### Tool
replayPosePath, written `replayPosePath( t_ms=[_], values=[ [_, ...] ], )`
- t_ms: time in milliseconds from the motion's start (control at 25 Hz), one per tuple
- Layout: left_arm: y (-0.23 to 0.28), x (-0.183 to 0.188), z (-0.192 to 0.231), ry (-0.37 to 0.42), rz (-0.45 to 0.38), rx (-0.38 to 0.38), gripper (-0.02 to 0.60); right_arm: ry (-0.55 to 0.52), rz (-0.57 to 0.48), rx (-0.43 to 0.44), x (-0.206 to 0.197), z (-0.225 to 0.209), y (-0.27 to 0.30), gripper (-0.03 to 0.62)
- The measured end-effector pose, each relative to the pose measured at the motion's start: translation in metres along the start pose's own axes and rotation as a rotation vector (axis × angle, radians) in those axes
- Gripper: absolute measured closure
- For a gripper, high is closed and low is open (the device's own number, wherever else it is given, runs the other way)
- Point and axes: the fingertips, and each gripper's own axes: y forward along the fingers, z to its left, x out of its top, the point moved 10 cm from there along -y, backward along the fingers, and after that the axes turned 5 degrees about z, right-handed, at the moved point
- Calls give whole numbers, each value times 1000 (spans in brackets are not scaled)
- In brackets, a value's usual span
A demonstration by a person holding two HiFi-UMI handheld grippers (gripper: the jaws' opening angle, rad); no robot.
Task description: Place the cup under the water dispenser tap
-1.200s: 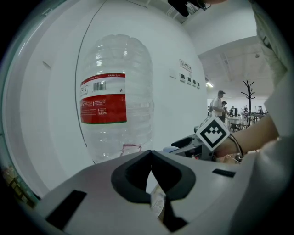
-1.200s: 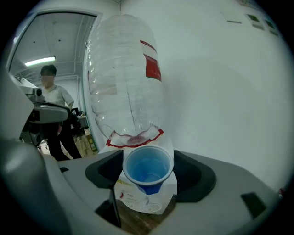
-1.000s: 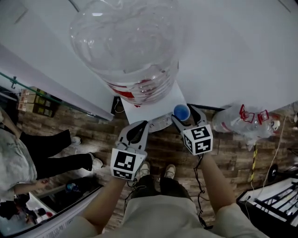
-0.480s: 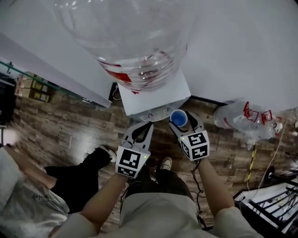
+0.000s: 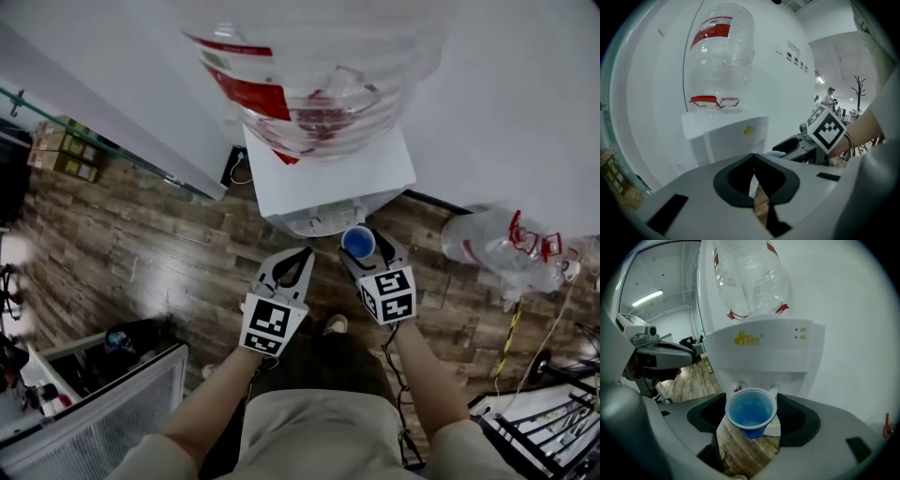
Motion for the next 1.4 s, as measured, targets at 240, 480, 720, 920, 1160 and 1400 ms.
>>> replayPosePath(
  t_ms=[240,480,720,920,1160,1400],
  values=[
    [28,-47,13,-7,31,-5,577,26,21,-15,-37,-6,48,250],
    [59,-85,29,-21,36,-6,577,19,24,-61,-66,-24,97,250],
    [84,-108,41,-15,9,-25,577,8,-38,-114,-79,-44,134,249],
    [96,-117,44,-2,-10,-46,576,13,-76,-161,-86,-57,156,249],
    [100,-121,41,43,-43,-73,575,42,-91,-179,-96,-65,176,246],
    [94,-122,48,51,-50,-77,575,111,-74,-199,-112,-65,184,241]
  ],
)
